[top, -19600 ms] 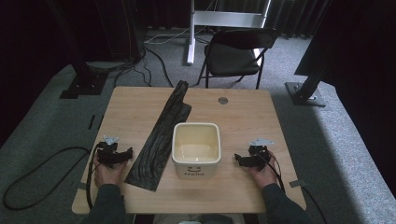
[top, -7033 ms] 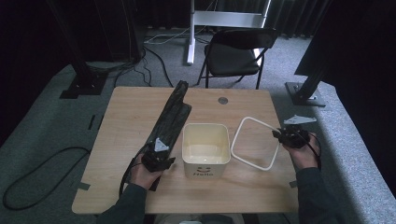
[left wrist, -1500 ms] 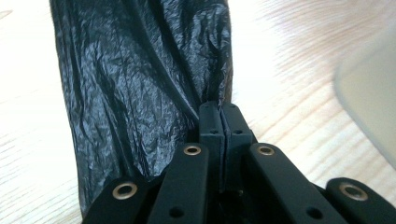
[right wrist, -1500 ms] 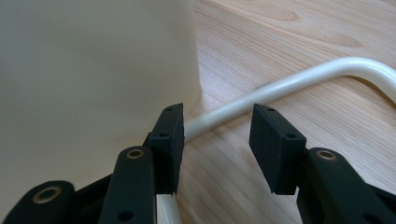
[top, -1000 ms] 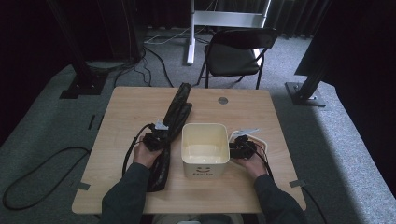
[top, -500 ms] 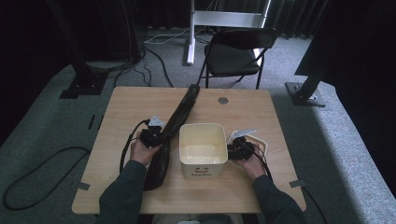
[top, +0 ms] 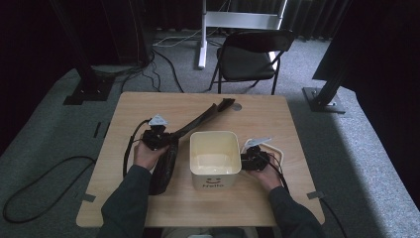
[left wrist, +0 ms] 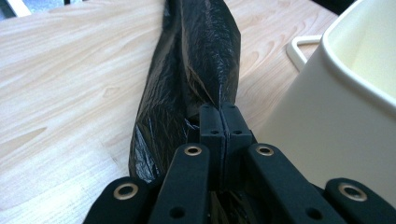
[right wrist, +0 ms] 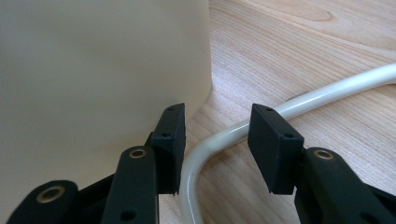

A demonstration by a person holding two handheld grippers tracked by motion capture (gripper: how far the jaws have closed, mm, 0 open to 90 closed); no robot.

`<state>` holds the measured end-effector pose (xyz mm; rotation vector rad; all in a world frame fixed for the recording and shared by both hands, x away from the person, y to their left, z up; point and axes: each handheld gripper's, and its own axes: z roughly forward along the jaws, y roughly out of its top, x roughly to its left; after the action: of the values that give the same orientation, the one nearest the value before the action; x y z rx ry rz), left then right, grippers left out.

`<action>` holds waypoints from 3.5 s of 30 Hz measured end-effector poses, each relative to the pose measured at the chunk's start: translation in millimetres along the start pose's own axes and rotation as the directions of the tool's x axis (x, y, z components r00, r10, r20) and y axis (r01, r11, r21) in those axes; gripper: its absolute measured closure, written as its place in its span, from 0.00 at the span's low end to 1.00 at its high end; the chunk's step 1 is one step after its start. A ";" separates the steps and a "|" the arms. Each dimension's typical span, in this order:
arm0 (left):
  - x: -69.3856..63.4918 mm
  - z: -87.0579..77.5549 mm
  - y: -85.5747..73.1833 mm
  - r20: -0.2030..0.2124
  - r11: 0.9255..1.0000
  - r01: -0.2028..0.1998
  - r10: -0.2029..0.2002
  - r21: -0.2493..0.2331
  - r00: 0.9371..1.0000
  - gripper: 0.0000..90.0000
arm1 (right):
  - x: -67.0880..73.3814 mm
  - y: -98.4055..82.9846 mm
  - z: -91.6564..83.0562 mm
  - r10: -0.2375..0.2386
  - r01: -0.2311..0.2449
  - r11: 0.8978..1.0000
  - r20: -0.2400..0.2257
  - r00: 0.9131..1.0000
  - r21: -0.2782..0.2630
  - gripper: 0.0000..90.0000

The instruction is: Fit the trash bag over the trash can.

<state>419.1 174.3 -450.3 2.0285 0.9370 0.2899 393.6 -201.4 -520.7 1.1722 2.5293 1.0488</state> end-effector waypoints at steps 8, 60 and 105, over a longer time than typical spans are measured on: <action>-5.9 -9.4 11.1 0.025 0.999 -0.005 0.006 -0.044 1.000 1.00 | 1.4 -1.0 -0.4 -0.002 0.002 1.000 -0.005 1.000 -0.002 0.62; -73.0 -10.5 101.3 0.094 0.973 -0.192 0.204 -0.126 0.974 1.00 | 20.4 -6.4 -9.4 -0.055 0.056 0.998 -0.055 0.997 0.011 0.63; -96.0 10.2 136.6 0.157 0.966 -0.203 0.228 -0.159 0.961 1.00 | 33.0 -2.3 -0.8 -0.081 0.083 0.996 -0.091 0.993 0.017 0.63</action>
<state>427.7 52.3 -336.2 1.9899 0.5715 0.2827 369.5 -179.0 -517.1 1.0382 2.6387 1.0808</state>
